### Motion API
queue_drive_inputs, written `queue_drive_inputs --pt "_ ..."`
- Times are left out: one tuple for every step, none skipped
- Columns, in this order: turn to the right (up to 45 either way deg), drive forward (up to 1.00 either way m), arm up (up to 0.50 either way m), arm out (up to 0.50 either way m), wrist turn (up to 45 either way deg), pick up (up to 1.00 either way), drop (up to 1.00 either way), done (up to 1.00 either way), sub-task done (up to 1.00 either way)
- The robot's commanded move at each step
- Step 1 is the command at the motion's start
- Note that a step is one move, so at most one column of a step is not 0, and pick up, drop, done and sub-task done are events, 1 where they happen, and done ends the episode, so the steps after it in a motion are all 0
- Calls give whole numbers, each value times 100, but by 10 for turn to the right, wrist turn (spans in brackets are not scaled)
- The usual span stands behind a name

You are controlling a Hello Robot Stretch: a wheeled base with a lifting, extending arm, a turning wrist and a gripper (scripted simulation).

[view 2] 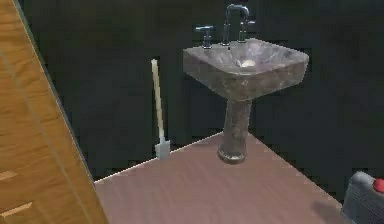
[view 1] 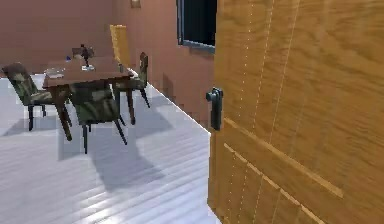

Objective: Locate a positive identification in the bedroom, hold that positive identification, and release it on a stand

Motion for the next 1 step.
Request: queue_drive_inputs --pt "-450 0 0 0 0 0 0 0 0"
